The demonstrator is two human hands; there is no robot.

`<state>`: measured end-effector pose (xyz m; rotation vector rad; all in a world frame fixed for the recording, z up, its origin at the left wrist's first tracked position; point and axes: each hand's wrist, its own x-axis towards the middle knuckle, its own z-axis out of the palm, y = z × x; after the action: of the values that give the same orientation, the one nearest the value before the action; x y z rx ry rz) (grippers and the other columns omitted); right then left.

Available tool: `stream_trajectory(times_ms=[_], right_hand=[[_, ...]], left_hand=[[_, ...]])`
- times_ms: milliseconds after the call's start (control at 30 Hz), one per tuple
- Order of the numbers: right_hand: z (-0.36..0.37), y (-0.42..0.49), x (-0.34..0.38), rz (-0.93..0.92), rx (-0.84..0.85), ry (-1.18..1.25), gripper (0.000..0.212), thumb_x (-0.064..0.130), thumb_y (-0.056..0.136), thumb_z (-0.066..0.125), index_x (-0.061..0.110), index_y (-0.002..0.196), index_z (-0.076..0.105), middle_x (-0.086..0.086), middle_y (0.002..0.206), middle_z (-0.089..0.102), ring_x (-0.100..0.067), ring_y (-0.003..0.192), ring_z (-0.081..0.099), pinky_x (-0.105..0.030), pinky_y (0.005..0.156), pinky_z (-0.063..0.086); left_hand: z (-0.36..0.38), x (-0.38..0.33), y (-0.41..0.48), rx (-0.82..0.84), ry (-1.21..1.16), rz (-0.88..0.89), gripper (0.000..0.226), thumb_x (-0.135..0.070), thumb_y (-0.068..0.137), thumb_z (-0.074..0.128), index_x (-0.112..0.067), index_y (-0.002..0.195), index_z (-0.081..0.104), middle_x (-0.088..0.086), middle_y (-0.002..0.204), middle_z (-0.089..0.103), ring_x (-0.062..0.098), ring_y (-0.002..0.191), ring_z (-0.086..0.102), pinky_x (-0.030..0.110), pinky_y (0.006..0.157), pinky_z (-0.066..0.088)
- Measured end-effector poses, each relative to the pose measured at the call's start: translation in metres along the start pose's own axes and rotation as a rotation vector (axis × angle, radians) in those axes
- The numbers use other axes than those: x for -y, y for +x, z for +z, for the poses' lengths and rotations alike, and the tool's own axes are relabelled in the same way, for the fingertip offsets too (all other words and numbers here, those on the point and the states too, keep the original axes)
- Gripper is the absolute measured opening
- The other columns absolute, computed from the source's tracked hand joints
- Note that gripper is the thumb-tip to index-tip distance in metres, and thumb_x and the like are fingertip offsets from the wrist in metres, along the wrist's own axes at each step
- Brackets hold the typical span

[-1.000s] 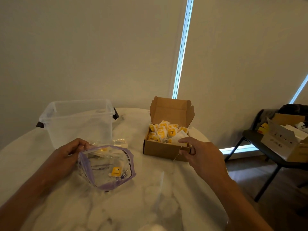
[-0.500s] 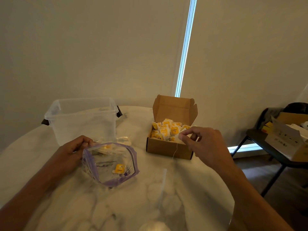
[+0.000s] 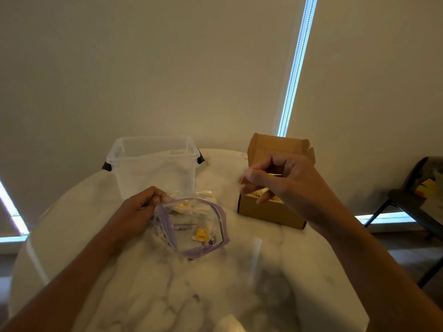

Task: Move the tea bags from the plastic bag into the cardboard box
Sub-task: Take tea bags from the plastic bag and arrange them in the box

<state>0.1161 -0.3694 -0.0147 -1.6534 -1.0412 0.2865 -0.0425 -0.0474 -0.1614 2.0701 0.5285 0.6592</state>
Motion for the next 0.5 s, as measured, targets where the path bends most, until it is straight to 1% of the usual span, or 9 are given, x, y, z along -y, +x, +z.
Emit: stream_trajectory(times_ms=[133, 200, 267, 333, 400, 433, 500], right_hand=[[-0.008, 0.01, 0.004, -0.038, -0.083, 0.055, 0.015, 0.015, 0.102, 0.067, 0.0, 0.103, 0.071, -0.006, 0.097, 0.082, -0.02, 0.091, 0.081, -0.028, 0.069, 0.064], [-0.019, 0.02, 0.004, -0.062, -0.15, 0.074, 0.017, 0.013, 0.102, 0.068, -0.003, 0.104, 0.07, -0.009, 0.096, 0.082, -0.022, 0.091, 0.081, -0.03, 0.071, 0.065], [-0.031, 0.031, 0.002, -0.07, -0.224, 0.031, 0.018, 0.014, 0.1, 0.07, -0.004, 0.103, 0.07, -0.009, 0.093, 0.082, -0.023, 0.089, 0.081, -0.032, 0.072, 0.066], [-0.042, 0.042, -0.005, -0.049, -0.278, -0.066, 0.016, 0.015, 0.098, 0.073, -0.001, 0.1, 0.071, -0.006, 0.087, 0.081, -0.021, 0.083, 0.081, -0.036, 0.073, 0.066], [-0.049, 0.051, -0.018, -0.014, -0.306, -0.234, 0.011, 0.018, 0.095, 0.075, 0.007, 0.093, 0.073, -0.002, 0.081, 0.08, -0.017, 0.075, 0.08, -0.035, 0.072, 0.065], [-0.05, 0.054, -0.027, -0.003, -0.313, -0.341, 0.01, 0.02, 0.094, 0.077, 0.011, 0.089, 0.072, -0.001, 0.078, 0.079, -0.014, 0.072, 0.078, -0.031, 0.07, 0.064], [-0.048, 0.057, -0.05, -0.004, -0.311, -0.558, 0.013, 0.022, 0.091, 0.078, 0.019, 0.082, 0.07, 0.002, 0.075, 0.075, -0.012, 0.071, 0.073, -0.022, 0.065, 0.056]], left_hand=[[0.0, -0.001, 0.0, -0.001, -0.004, -0.007, 0.03, -0.012, 0.116, 0.05, -0.029, 0.105, 0.072, -0.002, 0.099, 0.077, 0.018, 0.086, 0.064, 0.035, 0.08, 0.051], [0.001, -0.002, 0.0, -0.005, 0.001, -0.01, 0.031, -0.012, 0.115, 0.05, -0.029, 0.104, 0.072, -0.005, 0.095, 0.076, 0.017, 0.083, 0.063, 0.034, 0.079, 0.049], [0.001, -0.002, 0.0, -0.007, 0.009, -0.012, 0.031, -0.011, 0.114, 0.05, -0.03, 0.104, 0.072, -0.009, 0.092, 0.075, 0.015, 0.082, 0.062, 0.034, 0.079, 0.047], [0.001, -0.002, 0.0, -0.006, 0.017, -0.003, 0.031, -0.009, 0.113, 0.051, -0.031, 0.104, 0.071, -0.01, 0.091, 0.074, 0.016, 0.083, 0.061, 0.035, 0.08, 0.046], [0.001, -0.002, 0.0, -0.005, 0.026, -0.002, 0.031, -0.009, 0.113, 0.051, -0.031, 0.103, 0.071, -0.01, 0.091, 0.073, 0.016, 0.084, 0.061, 0.035, 0.08, 0.045], [0.001, -0.003, 0.0, -0.007, 0.031, -0.006, 0.032, -0.009, 0.112, 0.052, -0.031, 0.101, 0.07, -0.011, 0.091, 0.074, 0.016, 0.085, 0.061, 0.034, 0.08, 0.046], [0.001, -0.005, 0.0, -0.012, 0.047, -0.01, 0.034, -0.009, 0.112, 0.052, -0.033, 0.098, 0.07, -0.013, 0.093, 0.075, 0.015, 0.086, 0.064, 0.033, 0.08, 0.047]])
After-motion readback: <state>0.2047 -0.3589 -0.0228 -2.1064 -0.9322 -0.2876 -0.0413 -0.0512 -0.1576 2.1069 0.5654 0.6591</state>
